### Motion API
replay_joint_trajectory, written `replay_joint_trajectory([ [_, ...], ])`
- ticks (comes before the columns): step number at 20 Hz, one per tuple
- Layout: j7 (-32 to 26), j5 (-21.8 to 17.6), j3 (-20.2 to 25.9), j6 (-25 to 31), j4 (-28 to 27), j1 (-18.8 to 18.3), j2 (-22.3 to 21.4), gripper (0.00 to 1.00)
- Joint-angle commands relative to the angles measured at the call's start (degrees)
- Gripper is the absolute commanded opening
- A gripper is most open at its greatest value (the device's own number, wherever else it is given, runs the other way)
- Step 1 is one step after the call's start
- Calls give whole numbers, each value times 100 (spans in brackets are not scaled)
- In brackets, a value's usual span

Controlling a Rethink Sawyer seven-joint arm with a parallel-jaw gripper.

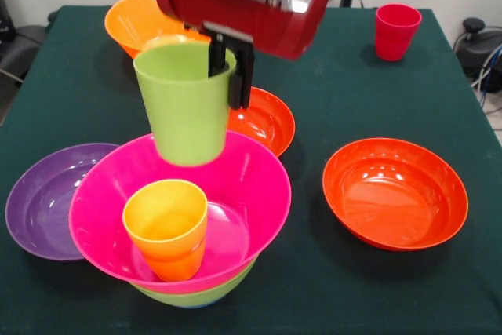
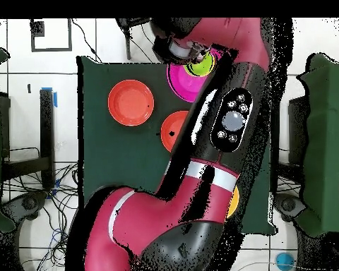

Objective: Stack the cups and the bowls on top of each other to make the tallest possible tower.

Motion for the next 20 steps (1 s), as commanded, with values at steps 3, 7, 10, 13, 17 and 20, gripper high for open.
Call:
replay_joint_trajectory([
  [3,-783,-455,661,628,735,-3,-397,0],
  [7,-875,-599,800,156,1141,57,-434,0],
  [10,-815,-703,889,-205,1448,138,-459,0],
  [13,-787,-791,924,-241,1517,171,-478,0],
  [17,-819,-903,1012,-276,1781,230,-661,0],
  [20,-819,-998,1094,-362,2108,307,-870,0],
])
